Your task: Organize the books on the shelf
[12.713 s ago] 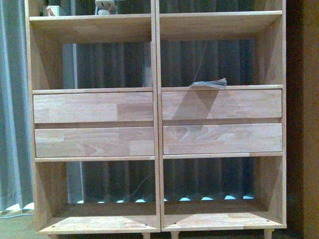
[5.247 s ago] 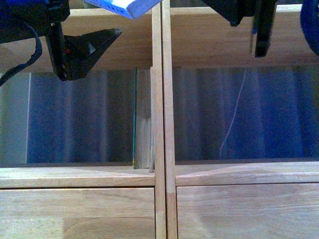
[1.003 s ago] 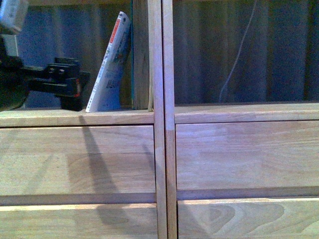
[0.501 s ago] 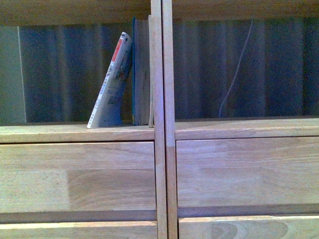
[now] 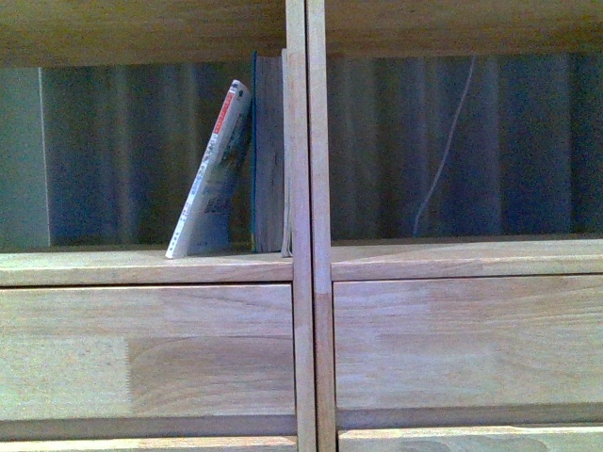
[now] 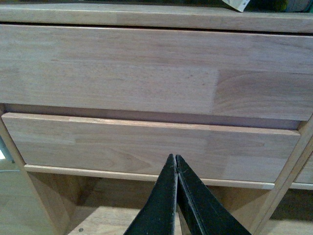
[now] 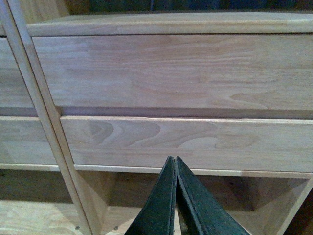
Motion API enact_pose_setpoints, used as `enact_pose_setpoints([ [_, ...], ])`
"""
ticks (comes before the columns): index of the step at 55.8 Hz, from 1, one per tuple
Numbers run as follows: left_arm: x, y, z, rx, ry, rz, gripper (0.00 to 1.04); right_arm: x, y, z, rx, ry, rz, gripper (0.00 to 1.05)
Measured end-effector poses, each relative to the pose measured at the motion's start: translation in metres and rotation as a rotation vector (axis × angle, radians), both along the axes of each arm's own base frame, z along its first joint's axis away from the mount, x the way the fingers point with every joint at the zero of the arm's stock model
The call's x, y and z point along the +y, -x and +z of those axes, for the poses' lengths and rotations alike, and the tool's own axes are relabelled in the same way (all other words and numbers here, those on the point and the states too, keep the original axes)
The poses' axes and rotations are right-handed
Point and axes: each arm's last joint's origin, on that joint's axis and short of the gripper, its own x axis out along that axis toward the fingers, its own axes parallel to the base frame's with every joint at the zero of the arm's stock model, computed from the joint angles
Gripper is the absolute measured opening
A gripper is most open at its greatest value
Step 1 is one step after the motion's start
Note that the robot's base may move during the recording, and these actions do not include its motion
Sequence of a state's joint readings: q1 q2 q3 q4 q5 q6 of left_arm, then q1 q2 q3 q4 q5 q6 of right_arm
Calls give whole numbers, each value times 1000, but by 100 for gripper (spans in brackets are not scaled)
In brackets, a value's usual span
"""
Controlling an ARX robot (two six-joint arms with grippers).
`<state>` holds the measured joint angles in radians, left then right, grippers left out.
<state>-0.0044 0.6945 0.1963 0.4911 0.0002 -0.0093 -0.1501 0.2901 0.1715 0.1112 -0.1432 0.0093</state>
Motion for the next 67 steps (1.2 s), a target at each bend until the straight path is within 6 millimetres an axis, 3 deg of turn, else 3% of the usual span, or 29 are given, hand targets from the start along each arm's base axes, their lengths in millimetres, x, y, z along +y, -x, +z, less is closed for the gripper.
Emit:
enact_pose_setpoints([
  [10, 0, 11, -11, -7, 0, 0, 3, 12, 3, -12, -2, 4, 8, 3],
  [24, 0, 23, -22, -5, -1, 0, 3, 13, 13, -27, 16, 4, 7, 3],
  [51, 0, 39, -38, -12, -1, 0, 3, 13, 16, -42, -5, 5, 7, 3],
  [67, 0, 45, -37, -19, -1, 1, 3, 13, 16, -41, -12, 5, 5, 3],
])
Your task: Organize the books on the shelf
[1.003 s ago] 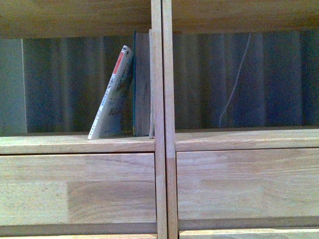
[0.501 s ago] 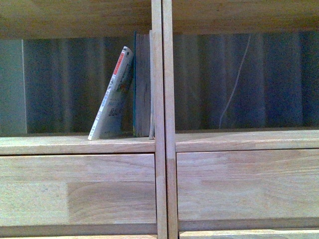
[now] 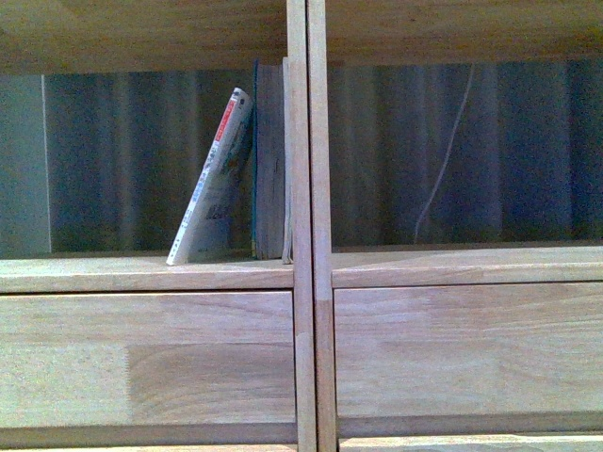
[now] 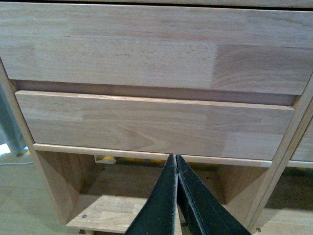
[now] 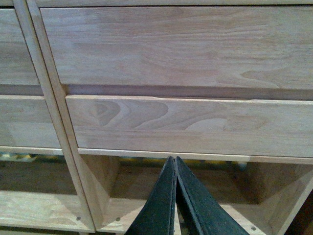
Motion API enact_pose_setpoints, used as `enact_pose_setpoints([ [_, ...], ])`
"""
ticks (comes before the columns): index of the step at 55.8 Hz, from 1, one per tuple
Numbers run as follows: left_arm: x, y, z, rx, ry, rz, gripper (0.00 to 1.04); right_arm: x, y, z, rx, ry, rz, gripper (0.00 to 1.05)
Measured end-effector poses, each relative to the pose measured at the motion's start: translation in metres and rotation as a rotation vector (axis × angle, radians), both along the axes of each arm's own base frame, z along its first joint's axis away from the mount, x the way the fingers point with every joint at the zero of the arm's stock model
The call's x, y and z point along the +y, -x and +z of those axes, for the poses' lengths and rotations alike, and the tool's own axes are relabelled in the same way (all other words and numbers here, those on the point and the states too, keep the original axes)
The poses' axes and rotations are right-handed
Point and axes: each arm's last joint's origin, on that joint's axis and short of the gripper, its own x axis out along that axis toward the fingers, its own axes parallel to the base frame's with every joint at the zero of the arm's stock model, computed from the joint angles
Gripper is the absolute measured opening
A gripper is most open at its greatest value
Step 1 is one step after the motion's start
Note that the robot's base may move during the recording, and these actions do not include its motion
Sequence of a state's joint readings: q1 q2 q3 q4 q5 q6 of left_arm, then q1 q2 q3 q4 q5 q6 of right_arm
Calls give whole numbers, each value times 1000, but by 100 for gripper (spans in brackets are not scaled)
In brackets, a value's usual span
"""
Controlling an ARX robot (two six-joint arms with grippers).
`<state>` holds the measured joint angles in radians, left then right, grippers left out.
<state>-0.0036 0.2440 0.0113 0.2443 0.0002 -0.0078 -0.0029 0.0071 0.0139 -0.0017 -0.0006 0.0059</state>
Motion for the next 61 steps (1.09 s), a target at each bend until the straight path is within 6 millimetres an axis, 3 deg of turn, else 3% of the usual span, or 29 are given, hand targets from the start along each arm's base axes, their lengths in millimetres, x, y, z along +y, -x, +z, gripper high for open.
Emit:
enact_pose_setpoints([
  [36, 0, 15, -3, 5, 0, 1, 4, 0, 0, 0, -1, 0, 0, 3],
  [40, 0, 15, -3, 5, 0, 1, 19, 0, 0, 0, -1, 1, 0, 3],
  [61, 0, 15, -3, 5, 0, 1, 86, 0, 0, 0, -1, 2, 0, 68],
])
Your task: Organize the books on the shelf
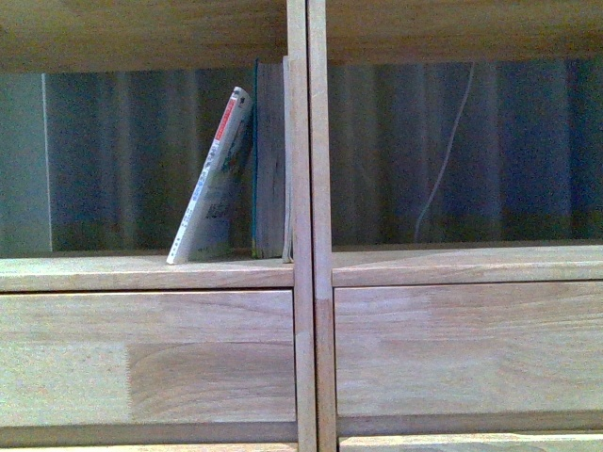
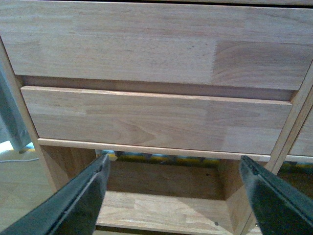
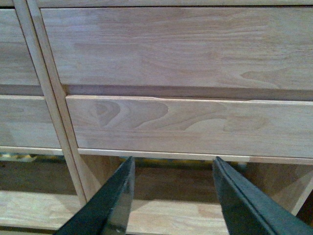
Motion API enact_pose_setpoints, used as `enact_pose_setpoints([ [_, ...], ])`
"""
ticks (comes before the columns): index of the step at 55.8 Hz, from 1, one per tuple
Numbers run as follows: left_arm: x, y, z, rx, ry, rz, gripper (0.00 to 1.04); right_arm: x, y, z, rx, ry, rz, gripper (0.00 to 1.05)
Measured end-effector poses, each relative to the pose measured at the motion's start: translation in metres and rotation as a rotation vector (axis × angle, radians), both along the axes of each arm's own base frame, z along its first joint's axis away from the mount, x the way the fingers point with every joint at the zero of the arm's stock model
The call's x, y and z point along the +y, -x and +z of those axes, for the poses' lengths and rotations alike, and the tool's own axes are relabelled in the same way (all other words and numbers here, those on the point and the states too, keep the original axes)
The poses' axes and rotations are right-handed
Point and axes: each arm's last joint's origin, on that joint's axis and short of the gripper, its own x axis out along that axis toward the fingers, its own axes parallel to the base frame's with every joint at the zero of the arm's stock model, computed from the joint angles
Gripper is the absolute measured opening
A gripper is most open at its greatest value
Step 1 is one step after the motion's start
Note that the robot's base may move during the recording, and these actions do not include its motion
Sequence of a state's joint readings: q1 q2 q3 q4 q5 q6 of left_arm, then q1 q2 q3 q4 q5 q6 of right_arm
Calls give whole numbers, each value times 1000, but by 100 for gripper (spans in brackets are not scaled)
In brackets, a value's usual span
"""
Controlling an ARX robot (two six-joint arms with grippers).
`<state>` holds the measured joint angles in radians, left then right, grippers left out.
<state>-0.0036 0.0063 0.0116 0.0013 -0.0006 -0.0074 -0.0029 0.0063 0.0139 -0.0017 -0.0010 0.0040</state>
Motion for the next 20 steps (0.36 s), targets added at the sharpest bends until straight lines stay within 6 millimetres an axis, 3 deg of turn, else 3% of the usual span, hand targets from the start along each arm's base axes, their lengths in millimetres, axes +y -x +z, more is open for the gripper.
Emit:
enact_pose_setpoints([
  [5, 0, 0, 0, 0, -2, 0, 99, 0, 0, 0, 0, 0, 0, 85],
  [11, 0, 0, 0, 0, -2, 0, 97, 0, 0, 0, 0, 0, 0, 99],
  [20, 0, 0, 0, 0, -2, 0, 97, 0, 0, 0, 0, 0, 0, 98],
])
